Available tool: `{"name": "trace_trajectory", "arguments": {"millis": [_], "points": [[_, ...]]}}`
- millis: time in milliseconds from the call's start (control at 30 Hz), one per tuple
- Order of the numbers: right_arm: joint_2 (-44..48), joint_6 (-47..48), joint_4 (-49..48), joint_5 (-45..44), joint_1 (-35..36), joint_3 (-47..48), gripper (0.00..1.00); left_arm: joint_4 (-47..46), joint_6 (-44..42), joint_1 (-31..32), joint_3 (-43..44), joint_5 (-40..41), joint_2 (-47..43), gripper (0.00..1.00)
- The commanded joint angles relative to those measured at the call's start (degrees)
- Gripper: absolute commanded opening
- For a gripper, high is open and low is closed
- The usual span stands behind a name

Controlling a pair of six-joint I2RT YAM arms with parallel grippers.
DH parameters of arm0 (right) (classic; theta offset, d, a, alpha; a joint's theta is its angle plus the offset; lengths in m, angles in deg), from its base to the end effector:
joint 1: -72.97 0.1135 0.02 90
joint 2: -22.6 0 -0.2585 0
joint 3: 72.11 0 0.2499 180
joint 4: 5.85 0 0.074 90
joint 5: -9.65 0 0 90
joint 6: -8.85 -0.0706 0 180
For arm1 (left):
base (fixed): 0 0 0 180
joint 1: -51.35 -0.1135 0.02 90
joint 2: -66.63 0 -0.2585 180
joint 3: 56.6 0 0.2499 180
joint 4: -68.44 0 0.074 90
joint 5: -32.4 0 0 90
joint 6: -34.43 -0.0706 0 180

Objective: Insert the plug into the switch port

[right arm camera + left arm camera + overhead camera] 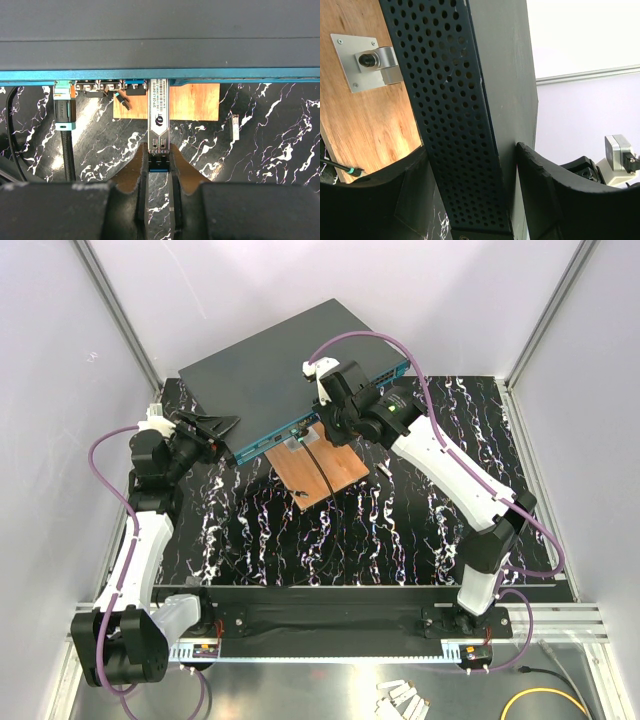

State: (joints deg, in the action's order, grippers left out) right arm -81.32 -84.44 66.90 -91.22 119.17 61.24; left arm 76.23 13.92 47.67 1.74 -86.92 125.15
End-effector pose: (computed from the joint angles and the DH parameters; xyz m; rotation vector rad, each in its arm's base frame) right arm 0.2893 0.2825 0.3889 -0.7593 2.1923 0.2184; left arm 0.2708 -0.0172 0.3144 -0.7530 1.7100 -1.2610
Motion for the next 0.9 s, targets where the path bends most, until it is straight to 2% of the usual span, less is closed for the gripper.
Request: {"name": "trace_trajectory", "arguments": {"millis": [0, 867], "points": [[0.3, -0.2, -1.0, -0.5, 0.9, 2.7, 0.0, -2.0, -2.5, 3.2, -0.7, -4.6, -0.6, 0.54], [-1.1, 1.1, -1.6, -1.5, 0.9, 3.0, 0.0, -2.5, -2.3, 3.3, -0.9, -4.7, -1.0, 0.52]]}}
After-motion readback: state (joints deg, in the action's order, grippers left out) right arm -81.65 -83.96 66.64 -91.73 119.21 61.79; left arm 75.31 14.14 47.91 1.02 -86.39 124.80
